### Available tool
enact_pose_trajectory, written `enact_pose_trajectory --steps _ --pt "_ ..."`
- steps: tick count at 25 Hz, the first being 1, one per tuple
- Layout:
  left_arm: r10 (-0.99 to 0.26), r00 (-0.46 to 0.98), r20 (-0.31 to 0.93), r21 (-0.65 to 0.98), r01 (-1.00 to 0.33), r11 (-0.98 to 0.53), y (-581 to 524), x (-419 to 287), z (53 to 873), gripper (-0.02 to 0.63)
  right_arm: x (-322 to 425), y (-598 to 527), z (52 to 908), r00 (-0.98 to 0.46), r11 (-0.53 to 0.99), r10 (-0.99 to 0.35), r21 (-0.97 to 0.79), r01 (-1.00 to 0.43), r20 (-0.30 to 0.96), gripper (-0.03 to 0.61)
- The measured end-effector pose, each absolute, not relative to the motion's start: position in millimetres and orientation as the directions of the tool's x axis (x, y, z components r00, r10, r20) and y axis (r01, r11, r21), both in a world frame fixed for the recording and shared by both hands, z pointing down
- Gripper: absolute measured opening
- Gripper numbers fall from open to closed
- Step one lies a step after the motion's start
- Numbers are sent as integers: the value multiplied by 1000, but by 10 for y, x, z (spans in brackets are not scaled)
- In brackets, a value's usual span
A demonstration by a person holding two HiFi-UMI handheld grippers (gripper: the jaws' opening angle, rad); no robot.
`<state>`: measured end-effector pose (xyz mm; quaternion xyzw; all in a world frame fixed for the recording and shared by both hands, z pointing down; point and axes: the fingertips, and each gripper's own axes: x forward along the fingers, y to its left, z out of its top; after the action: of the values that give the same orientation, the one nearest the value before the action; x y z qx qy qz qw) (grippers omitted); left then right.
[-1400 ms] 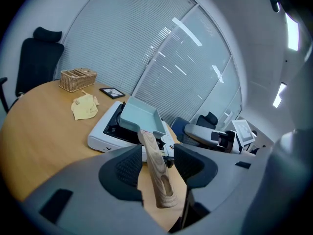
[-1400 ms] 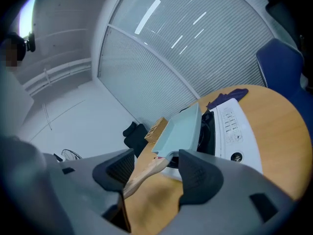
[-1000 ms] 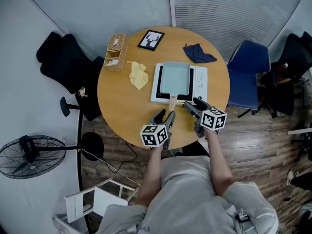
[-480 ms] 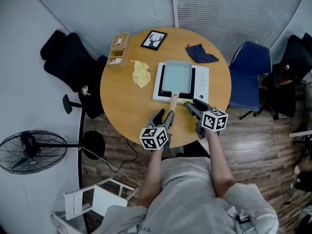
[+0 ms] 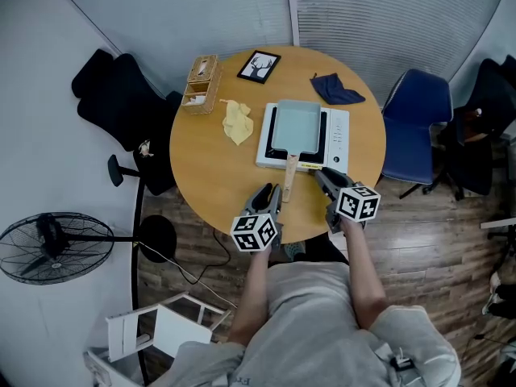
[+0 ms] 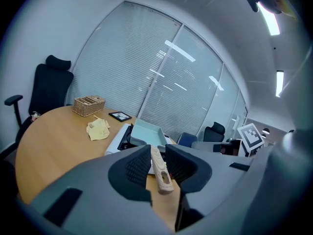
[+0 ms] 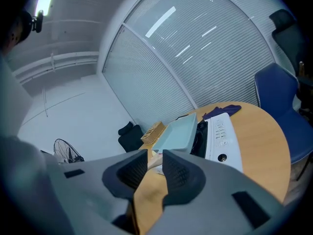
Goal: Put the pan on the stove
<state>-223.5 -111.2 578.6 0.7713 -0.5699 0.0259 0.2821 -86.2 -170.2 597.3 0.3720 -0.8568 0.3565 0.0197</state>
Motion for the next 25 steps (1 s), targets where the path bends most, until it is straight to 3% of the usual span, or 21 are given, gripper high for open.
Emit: enact_pose_trajectory --steps 10,14,25 --pt "-865 349 360 408 -893 -190 -1008 -2250 5789 31 -815 -1634 5933 -689 476 -663 -546 -690 292 35" --pt "-875 333 352 392 -901 -185 -978 -2281 5753 28 -740 -1652 5817 -660 469 -712 -539 -700 238 25" --pt "-869 339 360 381 -904 -195 -990 -2238 5754 28 -702 -1603 5845 -648 483 -700 -468 -740 302 23"
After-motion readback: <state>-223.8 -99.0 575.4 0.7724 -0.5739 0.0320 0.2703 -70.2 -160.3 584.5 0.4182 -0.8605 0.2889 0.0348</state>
